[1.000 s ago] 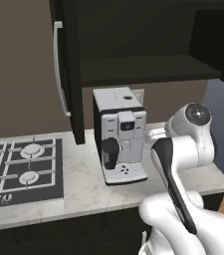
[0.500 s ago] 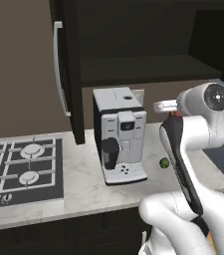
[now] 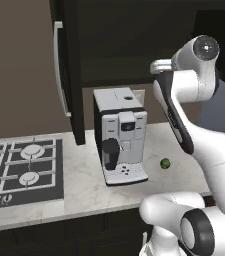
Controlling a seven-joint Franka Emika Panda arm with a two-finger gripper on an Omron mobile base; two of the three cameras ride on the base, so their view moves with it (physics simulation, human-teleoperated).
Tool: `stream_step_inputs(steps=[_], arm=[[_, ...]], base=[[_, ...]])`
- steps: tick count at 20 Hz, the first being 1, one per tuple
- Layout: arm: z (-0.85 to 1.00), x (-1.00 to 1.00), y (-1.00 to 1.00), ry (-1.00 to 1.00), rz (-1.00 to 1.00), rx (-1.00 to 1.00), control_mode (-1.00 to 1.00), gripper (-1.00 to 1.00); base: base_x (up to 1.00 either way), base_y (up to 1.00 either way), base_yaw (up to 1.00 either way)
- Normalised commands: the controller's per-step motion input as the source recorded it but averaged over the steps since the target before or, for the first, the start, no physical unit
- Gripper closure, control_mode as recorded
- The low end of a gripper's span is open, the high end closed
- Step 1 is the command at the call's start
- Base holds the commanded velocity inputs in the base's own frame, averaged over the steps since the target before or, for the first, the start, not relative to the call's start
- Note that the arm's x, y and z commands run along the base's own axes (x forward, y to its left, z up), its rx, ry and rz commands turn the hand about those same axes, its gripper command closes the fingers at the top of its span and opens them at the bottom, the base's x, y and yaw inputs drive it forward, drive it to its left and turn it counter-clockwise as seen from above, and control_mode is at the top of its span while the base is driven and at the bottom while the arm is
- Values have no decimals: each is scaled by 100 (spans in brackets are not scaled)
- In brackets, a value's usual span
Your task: Pick the apple, avocado from the counter and place them in the cabinet. Then close the cabinet.
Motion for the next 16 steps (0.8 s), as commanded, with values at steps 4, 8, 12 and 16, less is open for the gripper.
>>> stream_step_inputs(steps=[4, 8, 12, 16], arm=[[16, 97, -11, 0, -10, 0, -100, 100], [-11, 99, -15, 6, -5, 0, -100, 100], [-17, 98, -13, 0, -3, 0, -100, 100], [-14, 88, -9, 0, -1, 0, -100, 100]], base=[[0, 0, 0], [0, 0, 0], [0, 0, 0], [0, 0, 0]])
